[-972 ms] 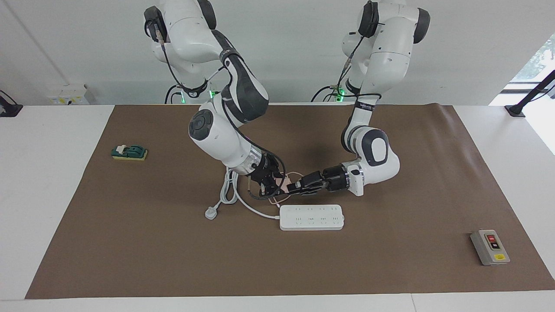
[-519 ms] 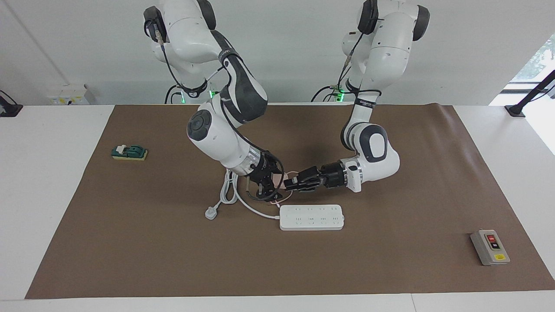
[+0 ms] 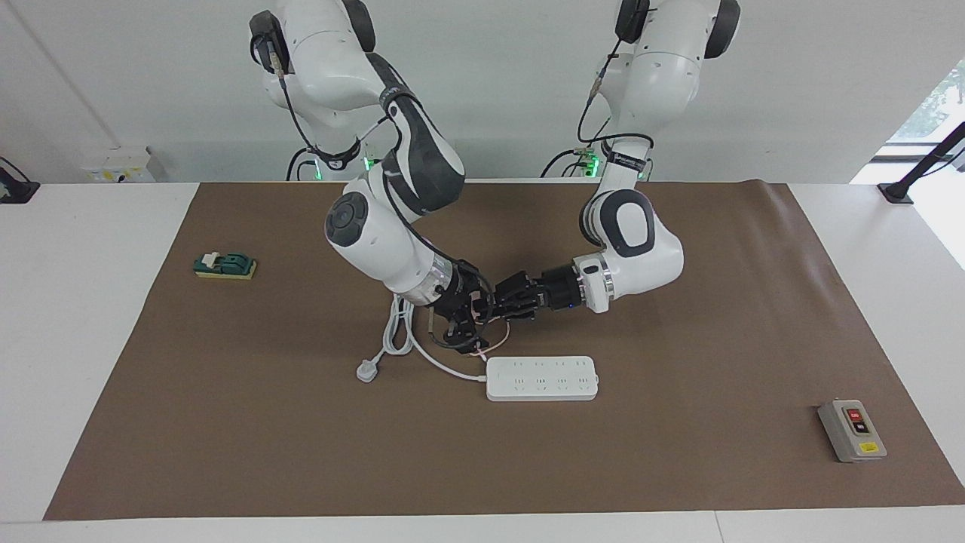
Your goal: Plug charger into power strip
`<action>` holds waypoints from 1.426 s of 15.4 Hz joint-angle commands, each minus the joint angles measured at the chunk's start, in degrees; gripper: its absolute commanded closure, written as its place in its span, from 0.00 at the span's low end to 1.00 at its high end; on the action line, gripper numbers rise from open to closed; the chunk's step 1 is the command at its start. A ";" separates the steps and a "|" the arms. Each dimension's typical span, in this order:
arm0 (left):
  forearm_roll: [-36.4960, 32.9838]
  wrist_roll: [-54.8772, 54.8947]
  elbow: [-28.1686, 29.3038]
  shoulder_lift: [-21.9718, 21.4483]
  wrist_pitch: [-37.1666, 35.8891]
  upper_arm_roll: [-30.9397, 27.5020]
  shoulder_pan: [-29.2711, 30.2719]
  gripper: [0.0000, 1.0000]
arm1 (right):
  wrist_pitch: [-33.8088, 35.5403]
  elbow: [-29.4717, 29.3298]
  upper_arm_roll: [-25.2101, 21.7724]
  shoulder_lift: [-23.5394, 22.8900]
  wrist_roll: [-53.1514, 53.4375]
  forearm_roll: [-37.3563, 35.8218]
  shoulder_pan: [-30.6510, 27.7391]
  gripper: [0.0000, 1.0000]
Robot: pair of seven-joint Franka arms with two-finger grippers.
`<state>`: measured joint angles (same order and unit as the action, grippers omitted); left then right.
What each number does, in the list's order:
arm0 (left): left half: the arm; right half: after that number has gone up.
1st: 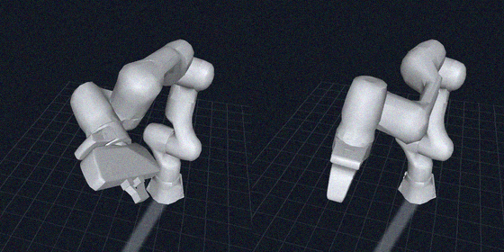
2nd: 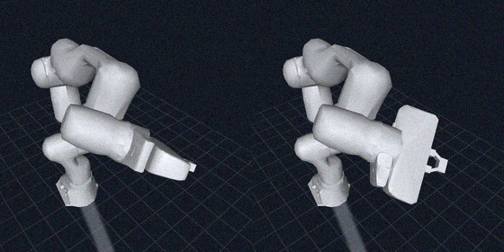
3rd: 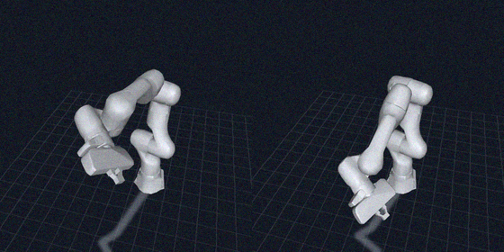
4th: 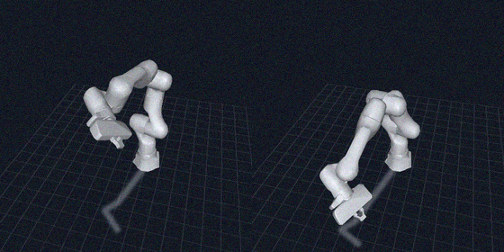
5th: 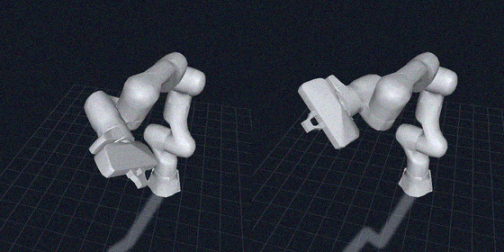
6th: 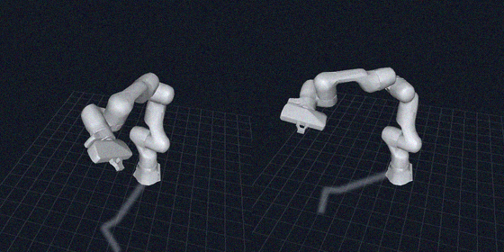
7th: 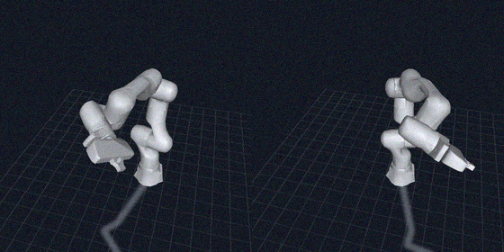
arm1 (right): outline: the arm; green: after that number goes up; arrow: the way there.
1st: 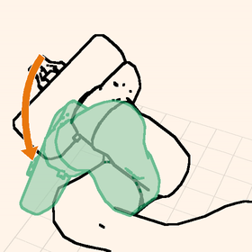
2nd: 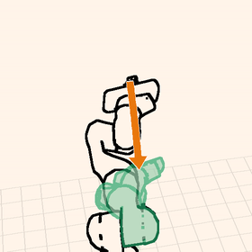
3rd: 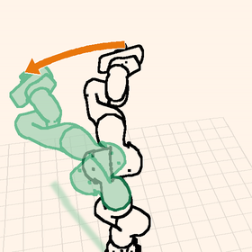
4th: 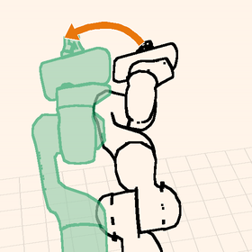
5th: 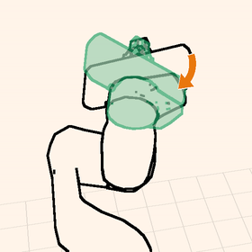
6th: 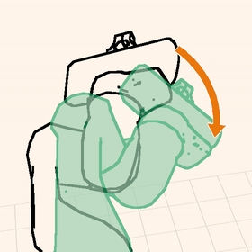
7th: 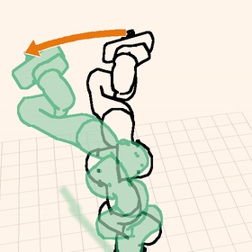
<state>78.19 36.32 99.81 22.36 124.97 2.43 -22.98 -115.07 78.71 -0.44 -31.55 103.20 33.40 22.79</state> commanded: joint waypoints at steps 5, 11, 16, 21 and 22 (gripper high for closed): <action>-36.81 3.49 -0.14 -2.84 -0.35 -0.94 -1.10 1.00 | -1.91 -0.40 -0.35 0.09 -2.03 -0.70 -1.08 0.00; -50.90 3.31 -5.82 -4.87 -7.00 -2.95 -0.75 1.00 | -0.08 0.12 -0.96 2.54 -2.90 -1.57 -2.57 0.00; -63.07 3.14 -13.24 -3.90 -11.78 -3.05 -1.10 1.00 | 13.44 0.30 -0.88 8.95 -20.44 -8.16 -9.24 0.00; -60.71 -0.27 -12.00 -3.28 -3.43 -2.79 -1.54 1.00 | 26.28 0.13 -0.88 14.32 -41.98 -13.60 -18.47 0.00; -57.74 -2.46 -12.18 -3.28 -3.25 -2.87 -1.54 1.00 | 27.87 0.13 -0.88 15.54 -46.03 -15.27 -19.96 0.00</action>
<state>17.84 37.26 87.47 18.96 119.60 0.16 -23.74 -89.65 77.93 -2.05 -18.40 64.65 21.30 5.38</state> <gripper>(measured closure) 0.687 0.000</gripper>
